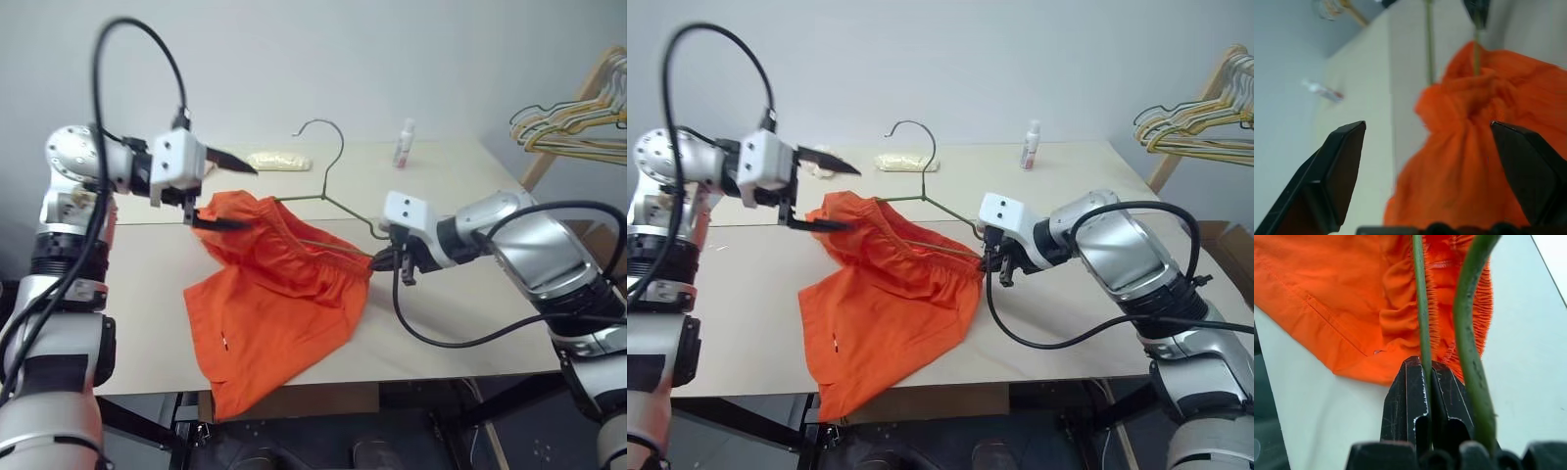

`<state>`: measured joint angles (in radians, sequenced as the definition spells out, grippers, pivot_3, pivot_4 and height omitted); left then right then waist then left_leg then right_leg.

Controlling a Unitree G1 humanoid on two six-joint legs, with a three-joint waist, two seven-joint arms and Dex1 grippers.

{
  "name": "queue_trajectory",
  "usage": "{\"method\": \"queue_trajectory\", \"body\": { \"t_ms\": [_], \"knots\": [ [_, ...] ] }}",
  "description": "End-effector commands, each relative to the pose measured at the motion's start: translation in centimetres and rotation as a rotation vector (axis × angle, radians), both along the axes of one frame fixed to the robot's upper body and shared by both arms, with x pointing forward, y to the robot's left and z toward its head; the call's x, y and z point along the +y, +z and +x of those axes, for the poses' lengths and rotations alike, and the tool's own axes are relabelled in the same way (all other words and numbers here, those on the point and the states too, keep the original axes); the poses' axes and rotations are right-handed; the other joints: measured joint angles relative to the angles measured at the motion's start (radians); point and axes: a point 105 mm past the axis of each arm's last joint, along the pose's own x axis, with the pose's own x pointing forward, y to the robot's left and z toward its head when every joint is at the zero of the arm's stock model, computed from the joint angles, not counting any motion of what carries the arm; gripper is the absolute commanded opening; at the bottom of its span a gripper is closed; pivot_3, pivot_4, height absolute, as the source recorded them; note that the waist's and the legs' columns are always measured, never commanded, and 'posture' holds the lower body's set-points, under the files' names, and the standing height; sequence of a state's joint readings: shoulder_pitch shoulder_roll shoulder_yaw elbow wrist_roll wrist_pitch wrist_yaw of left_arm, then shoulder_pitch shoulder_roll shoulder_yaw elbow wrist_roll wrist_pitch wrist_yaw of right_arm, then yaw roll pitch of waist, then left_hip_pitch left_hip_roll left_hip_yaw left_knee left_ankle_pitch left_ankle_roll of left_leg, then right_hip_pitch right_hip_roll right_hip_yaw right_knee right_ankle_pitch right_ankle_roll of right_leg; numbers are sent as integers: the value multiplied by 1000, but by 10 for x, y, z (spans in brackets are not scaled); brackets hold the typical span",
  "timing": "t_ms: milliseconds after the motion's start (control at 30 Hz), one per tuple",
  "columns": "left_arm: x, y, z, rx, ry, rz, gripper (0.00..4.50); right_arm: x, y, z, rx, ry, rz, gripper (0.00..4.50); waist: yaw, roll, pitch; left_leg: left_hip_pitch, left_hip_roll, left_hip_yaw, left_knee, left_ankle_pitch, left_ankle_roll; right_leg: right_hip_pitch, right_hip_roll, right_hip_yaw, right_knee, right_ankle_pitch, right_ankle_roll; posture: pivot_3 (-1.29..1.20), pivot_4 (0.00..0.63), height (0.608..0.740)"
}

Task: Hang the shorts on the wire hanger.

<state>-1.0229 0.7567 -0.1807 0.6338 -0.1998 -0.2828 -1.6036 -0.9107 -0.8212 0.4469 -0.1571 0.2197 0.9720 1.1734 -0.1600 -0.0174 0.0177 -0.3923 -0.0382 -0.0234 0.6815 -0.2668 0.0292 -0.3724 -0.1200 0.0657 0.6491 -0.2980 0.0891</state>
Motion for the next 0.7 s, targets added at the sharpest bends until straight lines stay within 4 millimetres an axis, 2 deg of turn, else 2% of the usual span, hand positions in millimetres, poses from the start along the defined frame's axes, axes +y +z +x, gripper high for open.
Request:
{"method": "queue_trajectory", "body": {
  "t_ms": [33,200,267,533,633,700],
  "knots": [
    [-10,11,3,-55,-45,18,4441,3,13,2,-15,0,6,0,-16,0,0,0,0,0,0,0,0,0,0,0,0,0,0,-194,0,740],
    [-15,9,19,-119,13,21,4441,3,13,0,8,5,3,0,-44,0,0,-6,0,-1,2,0,0,-6,-1,-1,1,0,0,-199,0,740],
    [-16,7,22,-116,29,26,4441,4,13,-2,16,14,0,0,-54,0,0,-9,-1,-1,3,0,0,-11,-2,0,10,0,0,-199,0,740],
    [-12,-21,15,20,-30,208,4441,11,20,-2,21,44,19,0,-95,0,0,-12,-1,-1,4,0,0,-16,-3,0,15,0,0,-187,0,740],
    [-20,-21,20,13,-23,207,3894,13,21,-2,19,56,16,0,-96,0,0,-12,-2,-1,5,0,0,-15,-3,-1,15,0,0,-188,0,740],
    [-25,-17,23,18,-17,177,3225,13,22,-2,18,59,15,0,-94,0,0,-12,-2,-2,5,0,1,-15,-3,-1,15,0,1,-193,0,740]
  ]
}}
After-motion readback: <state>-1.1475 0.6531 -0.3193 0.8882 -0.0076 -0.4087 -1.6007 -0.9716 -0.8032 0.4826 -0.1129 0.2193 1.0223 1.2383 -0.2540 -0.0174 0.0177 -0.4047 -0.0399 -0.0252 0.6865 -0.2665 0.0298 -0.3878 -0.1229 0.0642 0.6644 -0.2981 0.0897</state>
